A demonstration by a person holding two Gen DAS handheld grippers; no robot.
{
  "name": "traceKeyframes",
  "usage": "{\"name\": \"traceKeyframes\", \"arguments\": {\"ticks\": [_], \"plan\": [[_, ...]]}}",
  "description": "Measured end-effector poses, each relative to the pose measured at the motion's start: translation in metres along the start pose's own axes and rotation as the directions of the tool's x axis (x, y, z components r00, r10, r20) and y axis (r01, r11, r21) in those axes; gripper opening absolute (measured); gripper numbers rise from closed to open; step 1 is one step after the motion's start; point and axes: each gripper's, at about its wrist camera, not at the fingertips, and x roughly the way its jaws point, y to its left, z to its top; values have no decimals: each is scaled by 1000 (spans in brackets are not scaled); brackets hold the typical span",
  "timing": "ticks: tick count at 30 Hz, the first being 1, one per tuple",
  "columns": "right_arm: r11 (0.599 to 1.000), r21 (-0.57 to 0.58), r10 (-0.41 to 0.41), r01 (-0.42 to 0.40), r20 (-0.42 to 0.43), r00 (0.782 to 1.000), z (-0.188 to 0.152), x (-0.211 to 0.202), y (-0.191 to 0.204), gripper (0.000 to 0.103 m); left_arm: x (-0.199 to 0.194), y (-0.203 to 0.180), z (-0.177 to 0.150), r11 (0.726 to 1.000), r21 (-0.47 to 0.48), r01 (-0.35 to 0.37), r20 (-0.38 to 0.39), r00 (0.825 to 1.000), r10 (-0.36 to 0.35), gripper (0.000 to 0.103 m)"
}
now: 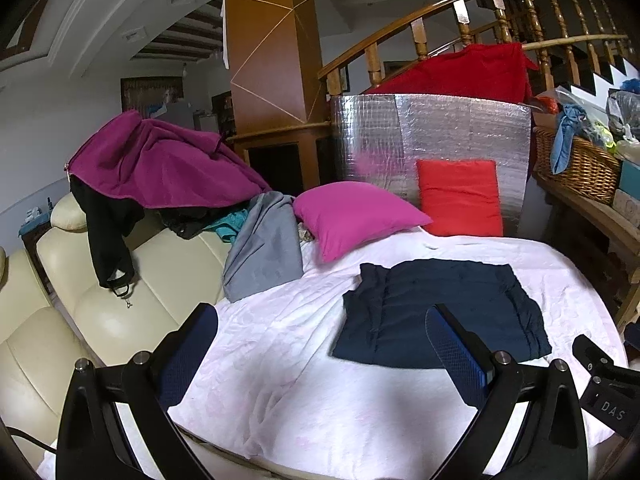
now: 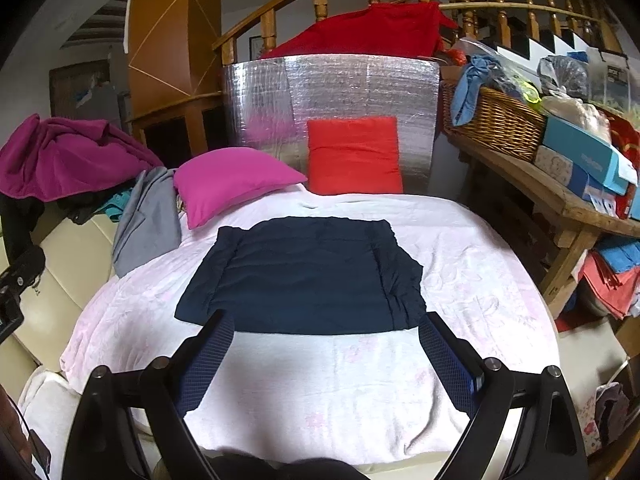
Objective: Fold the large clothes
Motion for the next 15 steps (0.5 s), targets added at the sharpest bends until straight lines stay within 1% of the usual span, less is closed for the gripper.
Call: {"name": "traceKeyframes", "arguments": {"ticks": [9, 15], "plan": [[1000, 8, -23, 23, 7, 1000, 4, 1, -4, 96, 9, -5, 6, 1000, 1, 22, 1, 1000, -22, 103], [999, 3, -42, 42, 0, 999, 9, 15, 3, 96, 27, -5, 8, 1000, 3, 29, -5, 1000, -29, 103]]}}
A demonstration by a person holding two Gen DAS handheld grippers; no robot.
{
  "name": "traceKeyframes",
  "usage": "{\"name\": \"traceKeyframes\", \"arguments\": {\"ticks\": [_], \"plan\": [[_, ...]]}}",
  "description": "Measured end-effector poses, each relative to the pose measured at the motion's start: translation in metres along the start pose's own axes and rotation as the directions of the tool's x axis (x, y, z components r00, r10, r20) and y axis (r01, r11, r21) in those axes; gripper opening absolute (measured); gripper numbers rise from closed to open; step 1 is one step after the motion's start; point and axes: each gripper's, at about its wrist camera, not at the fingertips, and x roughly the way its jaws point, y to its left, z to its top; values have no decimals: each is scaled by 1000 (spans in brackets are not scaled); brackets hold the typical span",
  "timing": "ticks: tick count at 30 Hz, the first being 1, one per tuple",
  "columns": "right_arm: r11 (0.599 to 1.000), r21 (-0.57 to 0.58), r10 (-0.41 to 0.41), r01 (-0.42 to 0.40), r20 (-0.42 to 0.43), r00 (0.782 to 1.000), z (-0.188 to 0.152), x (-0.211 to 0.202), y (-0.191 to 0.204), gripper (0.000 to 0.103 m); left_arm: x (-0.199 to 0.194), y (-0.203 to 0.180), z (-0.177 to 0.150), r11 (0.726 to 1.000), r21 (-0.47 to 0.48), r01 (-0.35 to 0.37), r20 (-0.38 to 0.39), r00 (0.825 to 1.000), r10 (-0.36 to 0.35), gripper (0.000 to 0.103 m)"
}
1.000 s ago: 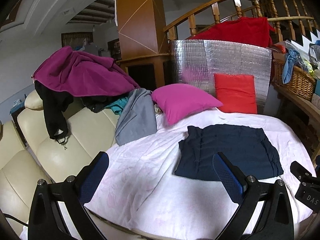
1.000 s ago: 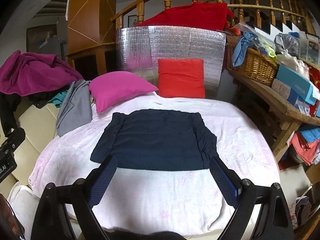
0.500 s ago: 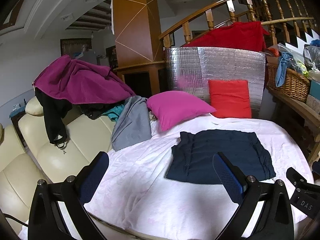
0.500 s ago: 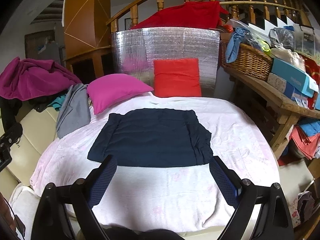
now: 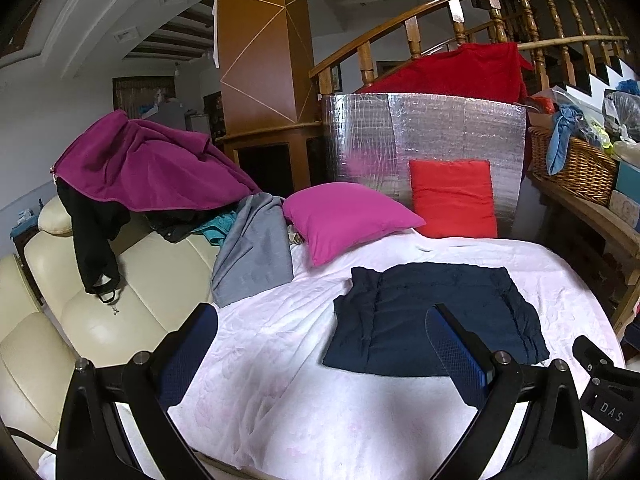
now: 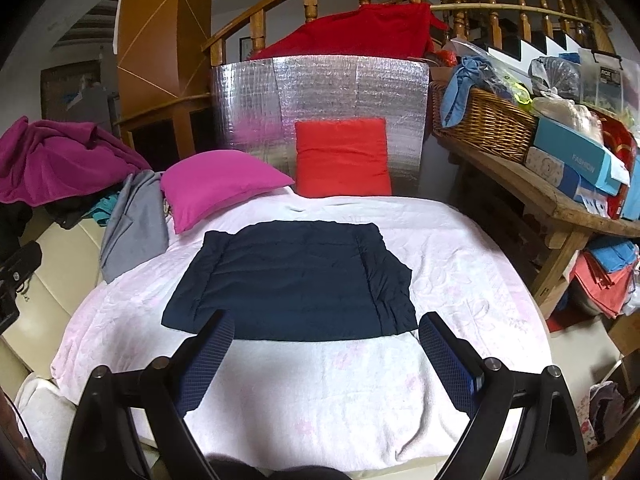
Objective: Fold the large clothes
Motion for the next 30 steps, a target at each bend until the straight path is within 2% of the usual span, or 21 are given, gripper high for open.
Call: {"name": "traceKeyframes", "arguments": {"ticks": [11, 30], "plan": [[1000, -28, -13, 12, -15, 1000, 11, 28, 21, 95, 35, 10, 3, 1000, -22, -3, -22, 1000, 2, 103], [999, -41, -12, 10, -30, 999, 7, 39, 36, 96, 47, 19, -5, 999, -43, 1, -53, 999, -3, 103]]}}
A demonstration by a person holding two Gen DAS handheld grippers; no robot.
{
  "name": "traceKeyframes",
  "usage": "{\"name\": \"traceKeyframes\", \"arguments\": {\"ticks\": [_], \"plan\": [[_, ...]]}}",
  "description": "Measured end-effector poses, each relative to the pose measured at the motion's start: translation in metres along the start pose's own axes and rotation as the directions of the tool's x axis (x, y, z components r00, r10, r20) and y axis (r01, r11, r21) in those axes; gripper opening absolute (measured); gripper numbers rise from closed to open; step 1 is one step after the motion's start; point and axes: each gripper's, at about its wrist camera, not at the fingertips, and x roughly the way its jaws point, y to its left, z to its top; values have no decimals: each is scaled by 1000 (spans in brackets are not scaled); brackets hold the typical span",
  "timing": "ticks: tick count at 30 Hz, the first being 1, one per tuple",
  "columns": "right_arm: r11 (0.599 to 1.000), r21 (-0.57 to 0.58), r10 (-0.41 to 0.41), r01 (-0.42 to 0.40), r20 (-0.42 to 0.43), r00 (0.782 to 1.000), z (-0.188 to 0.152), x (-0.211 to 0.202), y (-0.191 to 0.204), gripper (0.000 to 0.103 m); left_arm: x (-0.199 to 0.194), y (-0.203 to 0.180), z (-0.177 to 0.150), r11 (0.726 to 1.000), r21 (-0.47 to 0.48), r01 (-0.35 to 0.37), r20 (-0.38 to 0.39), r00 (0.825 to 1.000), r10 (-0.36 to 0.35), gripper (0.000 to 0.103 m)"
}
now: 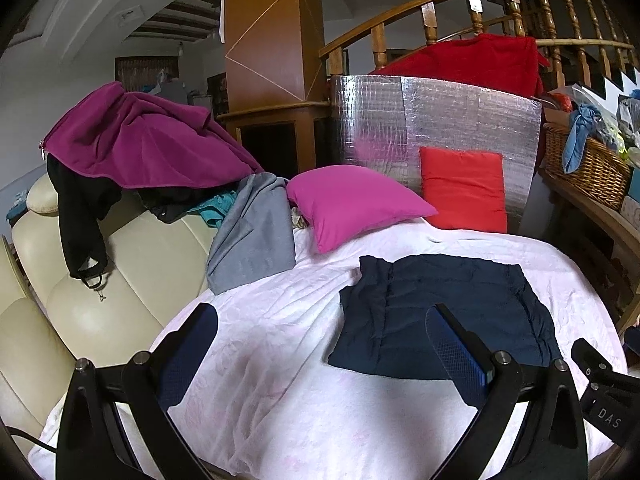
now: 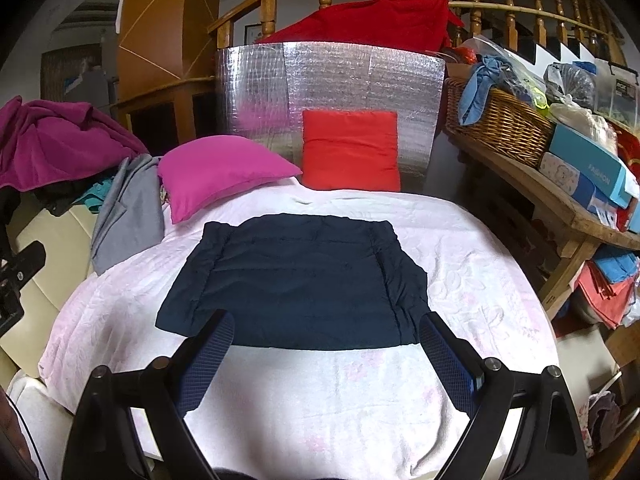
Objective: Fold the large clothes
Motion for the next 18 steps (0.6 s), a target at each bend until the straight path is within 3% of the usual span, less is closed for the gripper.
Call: {"name": "traceKeyframes", "arguments": {"ticks": [18], "plan": [[1000, -4, 10, -10, 71, 997, -15, -63, -3, 96, -62, 12, -12, 1000, -24, 2, 67, 998, -1, 103]]}}
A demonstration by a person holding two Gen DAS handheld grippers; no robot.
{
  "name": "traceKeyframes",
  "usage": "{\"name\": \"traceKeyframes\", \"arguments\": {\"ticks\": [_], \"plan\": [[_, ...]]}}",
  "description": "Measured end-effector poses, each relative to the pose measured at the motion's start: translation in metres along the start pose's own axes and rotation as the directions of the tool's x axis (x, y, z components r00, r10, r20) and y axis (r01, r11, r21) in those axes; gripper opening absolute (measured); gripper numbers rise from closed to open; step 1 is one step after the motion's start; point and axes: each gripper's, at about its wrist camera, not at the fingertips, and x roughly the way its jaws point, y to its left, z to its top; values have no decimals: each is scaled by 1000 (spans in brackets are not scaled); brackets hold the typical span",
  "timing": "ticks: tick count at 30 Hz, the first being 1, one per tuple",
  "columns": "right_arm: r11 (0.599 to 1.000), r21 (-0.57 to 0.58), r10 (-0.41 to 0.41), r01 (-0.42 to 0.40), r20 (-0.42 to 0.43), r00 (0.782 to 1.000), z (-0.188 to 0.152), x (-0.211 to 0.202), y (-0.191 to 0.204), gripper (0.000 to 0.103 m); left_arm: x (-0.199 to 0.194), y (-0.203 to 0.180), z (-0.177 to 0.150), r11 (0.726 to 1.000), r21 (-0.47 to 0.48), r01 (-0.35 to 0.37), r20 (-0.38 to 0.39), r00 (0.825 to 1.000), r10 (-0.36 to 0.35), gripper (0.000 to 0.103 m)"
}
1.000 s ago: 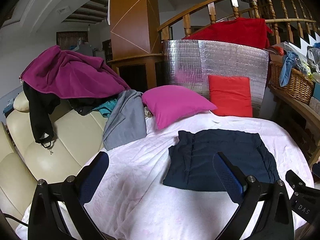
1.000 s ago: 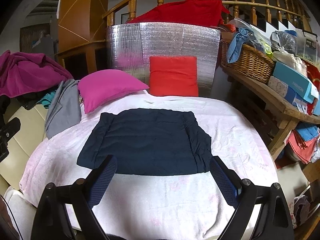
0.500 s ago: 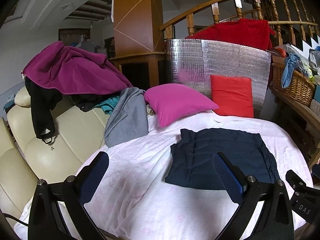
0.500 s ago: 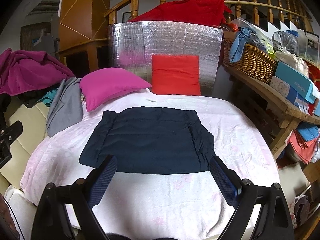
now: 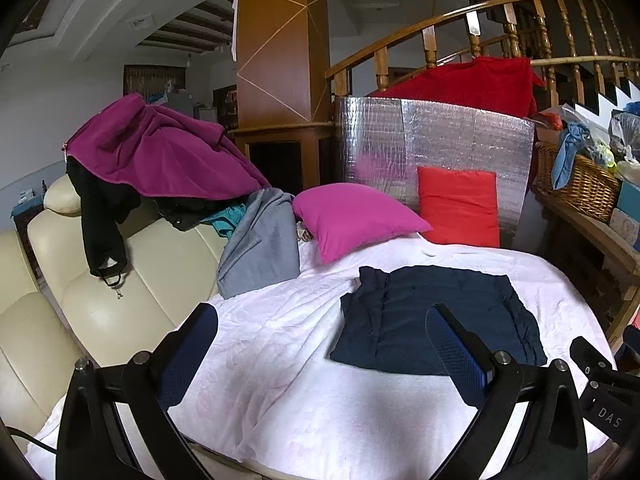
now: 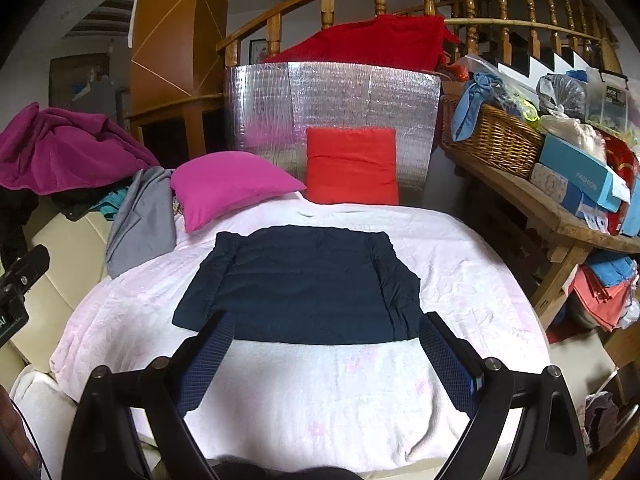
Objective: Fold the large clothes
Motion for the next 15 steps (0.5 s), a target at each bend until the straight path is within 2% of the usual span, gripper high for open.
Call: {"name": "traceKeyframes", "arguments": {"ticks": [6, 15], "plan": [[1000, 9, -4, 4, 9, 1000, -1, -8, -6, 96, -9, -2, 0, 1000, 5, 8, 12, 1000, -9, 103], [1000, 18, -10, 10, -10, 1000, -1, 6, -7, 96, 7, -8, 1, 1000, 12, 9, -6, 1000, -9, 103]]}}
